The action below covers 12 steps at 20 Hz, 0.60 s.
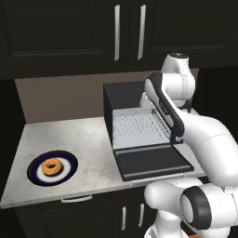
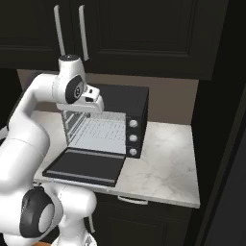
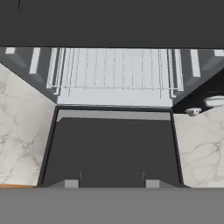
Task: Pick up the bagel from the plate, place it on the toaster oven rack, close the door, and set the timer.
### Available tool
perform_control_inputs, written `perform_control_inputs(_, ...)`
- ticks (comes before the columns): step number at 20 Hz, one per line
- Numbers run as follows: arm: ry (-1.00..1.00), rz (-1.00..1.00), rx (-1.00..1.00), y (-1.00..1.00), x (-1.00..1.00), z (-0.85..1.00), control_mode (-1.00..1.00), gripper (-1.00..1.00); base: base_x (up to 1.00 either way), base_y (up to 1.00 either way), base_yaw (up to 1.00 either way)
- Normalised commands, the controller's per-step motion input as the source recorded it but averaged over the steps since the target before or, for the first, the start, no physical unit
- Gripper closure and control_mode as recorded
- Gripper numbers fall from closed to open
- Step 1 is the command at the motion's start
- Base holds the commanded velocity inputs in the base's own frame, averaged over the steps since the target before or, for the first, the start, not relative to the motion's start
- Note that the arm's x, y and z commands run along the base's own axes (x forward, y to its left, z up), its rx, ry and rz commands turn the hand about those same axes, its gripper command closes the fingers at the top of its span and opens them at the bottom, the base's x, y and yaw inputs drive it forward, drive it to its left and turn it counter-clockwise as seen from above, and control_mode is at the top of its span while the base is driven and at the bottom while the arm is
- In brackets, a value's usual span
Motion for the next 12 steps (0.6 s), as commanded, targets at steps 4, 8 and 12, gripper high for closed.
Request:
perform_control_inputs(4,-0.01,0.00,0.00,0.00,-0.21,0.00,-1.00,-1.00,0.00,0.00,0.00)
perform_control_inputs(8,-0.15,0.00,-0.04,0.09,-0.59,0.00,-1.00,-1.00,0.00,0.00,0.00)
perform_control_inputs(12,-0.21,0.00,-0.09,0.07,-0.61,-0.01,-1.00,-1.00,0.00,0.00,0.00)
